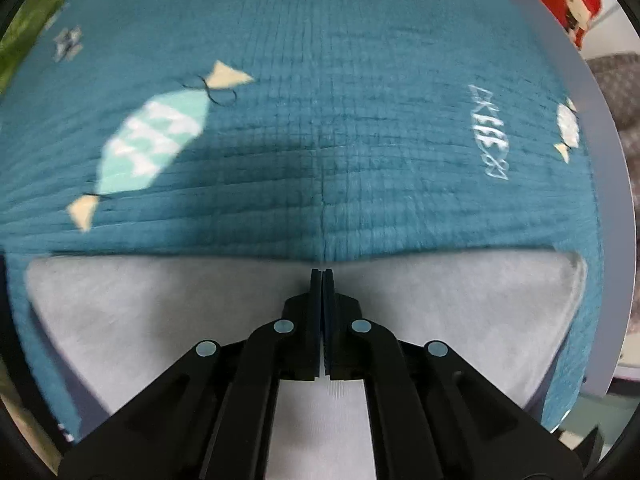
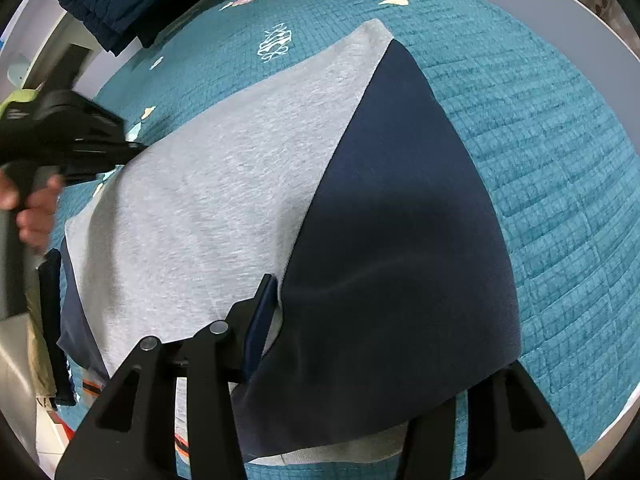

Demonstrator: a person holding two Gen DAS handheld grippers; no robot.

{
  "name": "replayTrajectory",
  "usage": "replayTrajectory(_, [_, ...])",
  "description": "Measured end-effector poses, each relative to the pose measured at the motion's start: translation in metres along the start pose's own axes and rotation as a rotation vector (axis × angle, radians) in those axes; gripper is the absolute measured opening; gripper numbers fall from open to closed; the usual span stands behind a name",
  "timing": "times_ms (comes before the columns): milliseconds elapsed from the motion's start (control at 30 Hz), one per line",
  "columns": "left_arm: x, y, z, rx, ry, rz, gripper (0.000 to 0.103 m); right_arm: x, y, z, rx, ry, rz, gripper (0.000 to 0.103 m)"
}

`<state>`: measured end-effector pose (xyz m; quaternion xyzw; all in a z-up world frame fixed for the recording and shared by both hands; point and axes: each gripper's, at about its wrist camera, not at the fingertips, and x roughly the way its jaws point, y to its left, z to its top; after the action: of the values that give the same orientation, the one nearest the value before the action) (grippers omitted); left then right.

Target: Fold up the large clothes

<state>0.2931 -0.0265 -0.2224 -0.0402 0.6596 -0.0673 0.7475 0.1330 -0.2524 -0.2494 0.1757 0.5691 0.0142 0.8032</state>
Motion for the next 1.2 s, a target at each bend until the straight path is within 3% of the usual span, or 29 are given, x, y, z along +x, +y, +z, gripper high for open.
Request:
replayTrajectory(67, [-0.003, -0.001, -0.009, 0.006, 0.016, -0.010, 0.000, 0.001, 0.001, 0.000, 0.002, 0.001, -0.005, 0.046])
replayTrajectory(167, [0.023, 0.008, -0.019, 0.005, 0.029, -0.012, 0.000, 0.002, 0.005, -0.001, -0.014, -0.005, -0.018, 0.049])
replayTrajectory(267, [0.015, 0.019, -0.029, -0.074, -0.009, -0.055, 0.001, 0.003, 0.010, -0.002, -0.036, -0.010, -0.040, 0.050])
replayTrajectory(400, [0.005, 0.009, -0.068, 0.023, 0.049, -0.084, 0.001, 0.004, 0.006, -0.001, -0.021, -0.007, -0.024, 0.050])
replayTrajectory(533, [0.013, 0.017, -0.087, 0.026, -0.046, -0.098, 0.002, 0.005, 0.008, -0.002, -0.037, -0.013, -0.036, 0.051])
replayTrajectory(600, [0.006, 0.018, -0.092, 0.012, -0.025, -0.065, 0.002, 0.005, 0.010, -0.003, -0.041, -0.012, -0.042, 0.051])
replayTrajectory(733, [-0.011, 0.007, -0.127, 0.106, 0.039, -0.003, 0.002, 0.005, 0.002, -0.003, -0.003, -0.003, -0.006, 0.053])
replayTrajectory(867, [0.000, 0.018, -0.152, 0.132, -0.055, -0.011, 0.002, 0.008, 0.005, -0.003, -0.013, 0.009, -0.004, 0.056])
replayTrajectory(933, [-0.010, 0.024, -0.163, 0.065, 0.030, -0.045, 0.002, 0.007, 0.006, -0.001, -0.022, 0.020, -0.007, 0.056])
replayTrajectory(967, [-0.012, 0.026, -0.173, 0.061, 0.088, -0.091, 0.008, 0.008, 0.006, -0.001, -0.022, 0.022, -0.004, 0.056])
replayTrajectory(1033, [-0.018, 0.031, -0.192, 0.054, 0.077, -0.090, 0.017, 0.009, 0.004, -0.001, -0.011, 0.026, 0.008, 0.056])
replayTrajectory(1200, [-0.027, 0.031, -0.232, 0.052, 0.042, -0.066, 0.020, 0.010, 0.007, 0.001, -0.025, 0.040, -0.007, 0.059])
